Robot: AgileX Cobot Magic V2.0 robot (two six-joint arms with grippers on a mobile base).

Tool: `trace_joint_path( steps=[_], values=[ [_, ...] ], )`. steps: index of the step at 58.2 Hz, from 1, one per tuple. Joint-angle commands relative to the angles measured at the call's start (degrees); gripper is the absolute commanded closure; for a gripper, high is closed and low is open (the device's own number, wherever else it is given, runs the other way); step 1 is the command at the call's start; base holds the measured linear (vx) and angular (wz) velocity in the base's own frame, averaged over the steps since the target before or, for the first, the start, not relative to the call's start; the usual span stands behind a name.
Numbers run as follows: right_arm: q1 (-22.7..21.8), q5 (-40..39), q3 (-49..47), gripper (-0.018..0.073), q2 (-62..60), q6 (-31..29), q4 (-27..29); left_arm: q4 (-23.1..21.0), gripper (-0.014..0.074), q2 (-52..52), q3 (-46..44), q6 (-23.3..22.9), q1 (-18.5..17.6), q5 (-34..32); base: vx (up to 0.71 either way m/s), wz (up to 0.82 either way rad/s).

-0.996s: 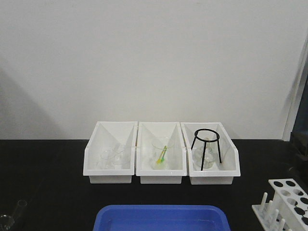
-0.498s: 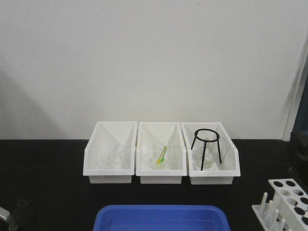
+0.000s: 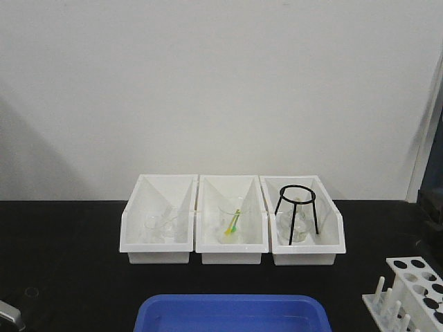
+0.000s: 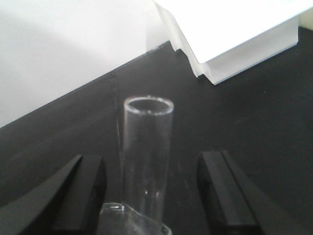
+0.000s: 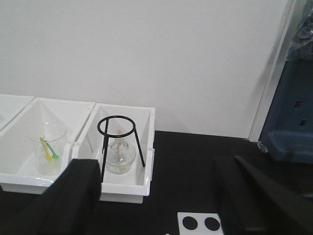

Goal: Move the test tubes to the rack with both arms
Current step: 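Lift the test tube up out of the beaker with the left gripper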

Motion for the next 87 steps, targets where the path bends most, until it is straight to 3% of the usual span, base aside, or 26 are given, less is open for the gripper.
trace_joint_path(
  steps=[1,11,26,38,46,58,69,87],
  values=[
    [-0.01,-4.84,-2.08,0.0044,-0.51,-0.51,-0.39,-0.57,0.0143,-1.75,-1.32,-0.12,-0.08,-5.29,0.00,0.00],
    [-0.01,-4.84,-2.08,0.0044,-0.51,-0.51,-0.39,-0.57,0.0253,-1.75,-1.32,-0.12,-0.08,-5.49,0.00,0.00],
    [-0.01,-4.66,-2.08,0.0044,-0.51,-0.51,-0.39,-0.82,0.0494,-1.75,-1.13,-0.12,-0.08,-5.90,0.00,0.00],
    [-0.01,-3.52,-2.08,0.0044,-0.51,-0.51,-0.39,-0.98,0.0618,-1.75,-1.13,-0.19,-0.08,-6.84,0.00,0.00],
    [-0.01,-3.52,-2.08,0.0044,-0.51,-0.46,-0.34,-0.98,0.0618,-1.97,-1.13,-1.41,-0.08,-6.95,0.00,0.00],
    [-0.01,-3.52,-2.08,0.0044,-0.51,-0.41,-0.29,-1.35,0.0617,-3.43,-1.13,-8.68,-0.08,-6.70,0.00,0.00],
    [-0.01,-3.52,-2.08,0.0044,-0.51,-0.41,-0.29,-0.98,0.0617,-8.15,-1.13,-8.71,-0.08,-5.66,0.00,0.00],
    [-0.01,-3.51,-2.08,0.0044,-0.51,-0.28,-0.14,-0.88,0.0617,-18.37,-1.31,-8.71,-0.08,2.60,0.00,0.00]
  ],
)
